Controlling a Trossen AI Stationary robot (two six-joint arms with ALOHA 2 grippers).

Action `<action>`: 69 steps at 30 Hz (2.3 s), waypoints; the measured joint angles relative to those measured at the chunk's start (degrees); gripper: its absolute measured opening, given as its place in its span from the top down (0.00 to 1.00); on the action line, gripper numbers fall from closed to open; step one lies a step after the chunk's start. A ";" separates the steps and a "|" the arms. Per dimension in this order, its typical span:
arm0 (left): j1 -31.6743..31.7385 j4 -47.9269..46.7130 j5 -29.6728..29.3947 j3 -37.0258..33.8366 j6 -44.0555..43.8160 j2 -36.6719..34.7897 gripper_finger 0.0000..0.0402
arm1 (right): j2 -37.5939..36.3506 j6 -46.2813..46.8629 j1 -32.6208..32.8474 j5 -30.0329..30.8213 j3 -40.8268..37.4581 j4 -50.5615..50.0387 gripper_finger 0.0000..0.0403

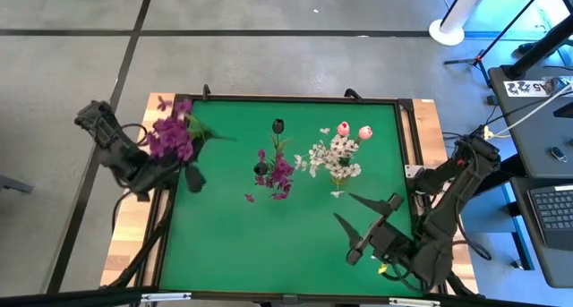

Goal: Sort flowers into vase by color
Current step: Put the violet flower into the transparent vase

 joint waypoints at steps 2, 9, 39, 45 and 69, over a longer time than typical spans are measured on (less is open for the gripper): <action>3.26 -1.45 0.23 0.02 -0.07 -0.10 0.99 | 0.00 1.83 -0.12 -0.07 0.01 -2.02 0.35; 13.61 -16.36 10.73 0.04 -11.29 0.81 0.99 | 0.02 8.19 -1.66 -0.41 -0.01 -9.23 0.37; 42.84 -45.16 73.55 0.02 -42.39 2.71 0.99 | 0.17 25.79 -4.46 -5.48 -0.01 -25.39 0.37; 42.84 -41.03 75.31 0.02 -42.13 2.65 0.99 | 0.17 33.00 -4.32 -5.47 -0.01 -31.58 0.37; 43.29 -43.03 74.37 0.04 -42.10 17.47 0.98 | 0.17 37.82 -4.32 -6.47 -0.01 -35.66 0.37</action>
